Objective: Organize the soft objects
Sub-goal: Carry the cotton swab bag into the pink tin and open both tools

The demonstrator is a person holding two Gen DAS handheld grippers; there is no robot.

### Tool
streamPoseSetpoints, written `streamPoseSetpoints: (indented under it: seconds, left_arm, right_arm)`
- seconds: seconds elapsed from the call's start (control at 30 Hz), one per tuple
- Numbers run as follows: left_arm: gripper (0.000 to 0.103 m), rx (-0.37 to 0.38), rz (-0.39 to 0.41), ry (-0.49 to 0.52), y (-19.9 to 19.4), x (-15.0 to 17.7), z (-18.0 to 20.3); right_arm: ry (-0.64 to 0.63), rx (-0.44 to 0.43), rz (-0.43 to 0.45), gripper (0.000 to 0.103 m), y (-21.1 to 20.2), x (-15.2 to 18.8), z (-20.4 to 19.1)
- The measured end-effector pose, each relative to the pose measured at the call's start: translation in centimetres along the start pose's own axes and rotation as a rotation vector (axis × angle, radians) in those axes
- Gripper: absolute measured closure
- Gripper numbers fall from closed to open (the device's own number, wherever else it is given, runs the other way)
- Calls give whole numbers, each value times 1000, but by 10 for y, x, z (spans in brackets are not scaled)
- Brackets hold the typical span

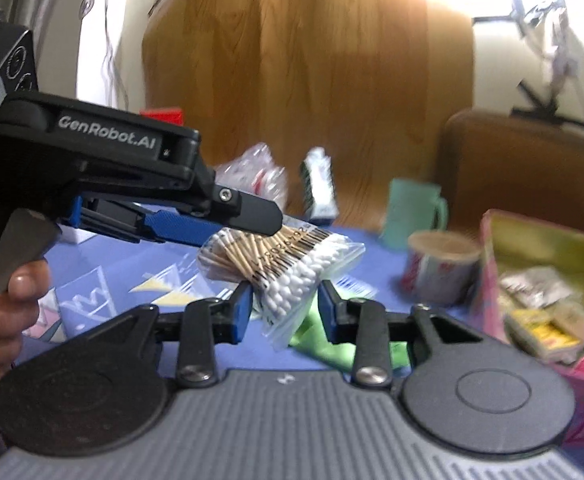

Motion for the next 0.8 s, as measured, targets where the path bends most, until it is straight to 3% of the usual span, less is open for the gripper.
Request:
streamPoseSetpoints:
  seconds: [0.2,0.5,0.53,0.6,0.63,0.67,0.73,0.8]
  left_arm:
    - [49,67,-28,78,33,-17,46]
    - [48,154,-112,214,113,-34,135]
    - [48,153,-113,226,123,-38,144]
    - [30,123,-107,259,142,-43,157]
    - [29,78,-98,270,153,-46,160]
    - [29,39,-100,272,163,-48,161]
    - [33,2,-129,241,177,-48,157]
    - [33,12,-138,211,177,-44,151]
  right_arm:
    - [27,112,56,65,-20,-6,36]
    - [142,301,76,66,-56,9,128]
    - [155,325,78,66,-57,9,139]
    - [169,376,78,65,-56,10,162]
    - [170,415,70,62,-53,10,175]
    - [165,460,44,52,-47,11,188]
    - [203,557,-3,50,-37,16,217]
    - [274,528,-6,51,-39,23,231]
Point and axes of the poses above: each gripper's, at about its wrist camera, not at the fingertips, and y roughly the way its jaws point, z to its right, x to its underside, the point moved 8 cm from there along y, roughly the way its jaws point, and after that the axes turned 15 degrees about -z, right-handed, at the moved point
